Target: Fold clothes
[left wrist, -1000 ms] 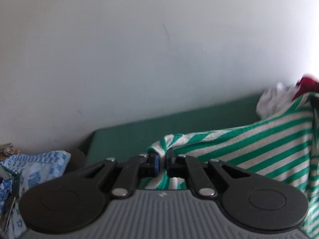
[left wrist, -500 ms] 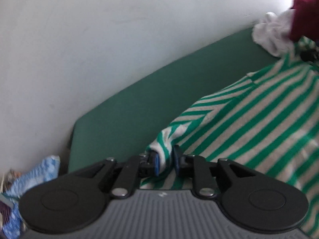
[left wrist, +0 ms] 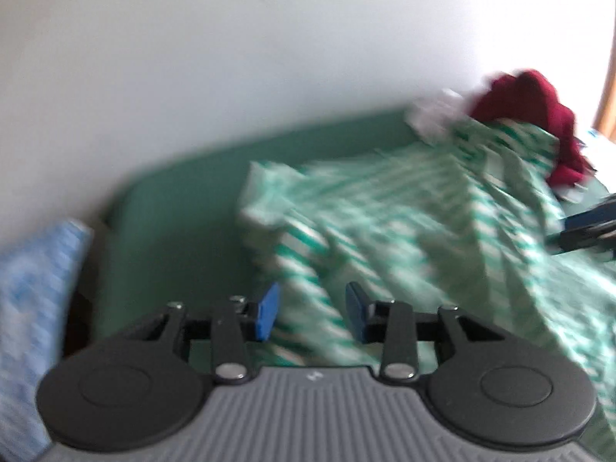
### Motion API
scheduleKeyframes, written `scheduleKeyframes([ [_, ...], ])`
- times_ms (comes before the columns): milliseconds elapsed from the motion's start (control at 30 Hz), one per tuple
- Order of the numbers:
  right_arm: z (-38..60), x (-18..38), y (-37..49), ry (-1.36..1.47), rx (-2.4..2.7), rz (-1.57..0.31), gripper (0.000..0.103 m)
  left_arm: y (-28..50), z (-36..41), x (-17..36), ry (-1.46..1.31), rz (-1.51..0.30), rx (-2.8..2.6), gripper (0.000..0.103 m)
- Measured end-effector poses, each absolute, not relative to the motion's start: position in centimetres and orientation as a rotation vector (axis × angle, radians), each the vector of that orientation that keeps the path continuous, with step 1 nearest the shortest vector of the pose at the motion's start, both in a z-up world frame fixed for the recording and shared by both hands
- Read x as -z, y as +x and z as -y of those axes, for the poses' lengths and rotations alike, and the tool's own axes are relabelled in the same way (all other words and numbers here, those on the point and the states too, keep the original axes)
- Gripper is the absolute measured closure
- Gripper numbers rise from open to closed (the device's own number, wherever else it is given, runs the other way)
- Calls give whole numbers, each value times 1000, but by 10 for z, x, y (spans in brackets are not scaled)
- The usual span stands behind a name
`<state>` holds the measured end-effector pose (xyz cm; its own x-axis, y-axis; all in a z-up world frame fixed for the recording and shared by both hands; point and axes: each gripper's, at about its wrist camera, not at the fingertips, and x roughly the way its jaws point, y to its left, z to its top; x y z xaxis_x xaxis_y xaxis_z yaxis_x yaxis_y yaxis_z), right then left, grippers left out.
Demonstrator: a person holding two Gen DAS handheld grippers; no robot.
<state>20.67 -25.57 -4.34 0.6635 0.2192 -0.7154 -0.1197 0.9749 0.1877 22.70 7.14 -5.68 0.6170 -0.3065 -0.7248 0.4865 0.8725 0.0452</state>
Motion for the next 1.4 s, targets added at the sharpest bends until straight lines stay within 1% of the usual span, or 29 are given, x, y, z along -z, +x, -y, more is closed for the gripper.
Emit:
scheduleKeyframes([
  [33,252,50,202,137,-197,-844,68,220,-63,68,272,-786,466,58],
  [133,240,66,183,90,-157,-889,59,202,-48,94,337,-800,455,58],
  [200,239,78,176,75,-143,-885,60,197,-47,104,353,-817,447,58],
  [233,238,81,172,55,-131,-850,66,197,-48,108,363,-818,433,57],
  [267,236,80,168,24,-109,-838,85,197,-49,111,374,-819,419,55],
  [300,234,81,166,-10,-79,-827,96,197,-50,115,384,-820,405,54],
  [333,238,80,165,-10,-50,-822,103,195,-54,114,384,-818,393,50],
  [400,246,78,162,-9,8,-813,103,194,-61,114,386,-803,383,45],
  [500,271,68,152,8,124,-784,103,189,-70,114,426,-757,360,44],
  [533,280,66,149,27,159,-775,103,186,-73,113,431,-742,352,40],
  [567,286,63,143,35,184,-776,102,184,-77,114,440,-731,330,36],
  [600,291,60,137,43,210,-777,97,183,-80,114,449,-720,307,30],
  [633,296,57,131,49,231,-777,93,182,-83,115,452,-711,289,29],
  [700,280,59,120,16,146,-770,78,178,-92,110,445,-700,248,29],
  [733,272,59,115,0,103,-767,60,176,-96,108,441,-694,228,29],
  [767,264,60,109,-16,61,-763,47,174,-100,106,437,-688,208,29],
  [833,248,62,98,-49,-24,-754,37,174,-110,103,411,-697,159,29],
  [900,232,64,87,-82,-104,-744,36,178,-120,103,366,-740,112,30],
  [933,228,69,88,-112,-85,-751,39,180,-126,102,325,-769,101,30],
  [1000,242,72,95,-102,-45,-766,73,181,-136,101,250,-818,71,30],
  [1033,254,69,96,-88,-16,-759,86,180,-138,101,231,-825,52,31],
  [1067,267,66,98,-75,12,-752,92,178,-139,103,224,-834,38,30],
  [1167,305,58,102,-34,97,-729,93,173,-140,109,202,-859,-5,27],
  [1267,344,50,107,7,181,-706,94,168,-136,116,196,-875,-47,27],
  [1367,382,42,111,48,265,-681,96,159,-126,116,230,-848,-91,26],
  [1400,395,40,113,62,293,-673,96,159,-125,116,229,-849,-101,24],
])
